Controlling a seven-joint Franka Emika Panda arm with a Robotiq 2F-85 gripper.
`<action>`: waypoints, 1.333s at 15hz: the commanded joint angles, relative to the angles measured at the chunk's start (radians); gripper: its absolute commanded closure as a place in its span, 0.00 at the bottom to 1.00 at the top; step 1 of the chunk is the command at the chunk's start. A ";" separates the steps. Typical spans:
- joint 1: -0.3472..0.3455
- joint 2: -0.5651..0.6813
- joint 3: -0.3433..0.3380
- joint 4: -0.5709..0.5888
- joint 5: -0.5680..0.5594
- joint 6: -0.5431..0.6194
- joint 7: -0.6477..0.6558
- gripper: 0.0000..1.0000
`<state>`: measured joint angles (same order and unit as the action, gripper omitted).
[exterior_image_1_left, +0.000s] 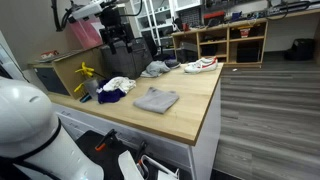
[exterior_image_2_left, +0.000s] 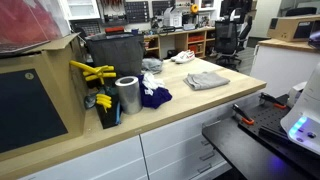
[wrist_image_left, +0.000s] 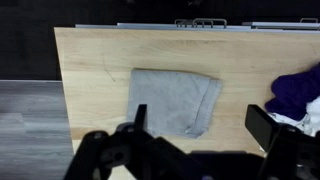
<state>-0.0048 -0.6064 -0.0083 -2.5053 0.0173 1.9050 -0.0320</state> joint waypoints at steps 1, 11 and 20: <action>0.002 0.000 -0.002 0.002 -0.001 -0.002 0.001 0.00; 0.002 0.000 -0.002 0.002 -0.001 -0.002 0.001 0.00; -0.007 0.084 0.000 0.049 0.011 0.064 0.036 0.00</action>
<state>-0.0068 -0.5901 -0.0105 -2.5007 0.0190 1.9313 -0.0291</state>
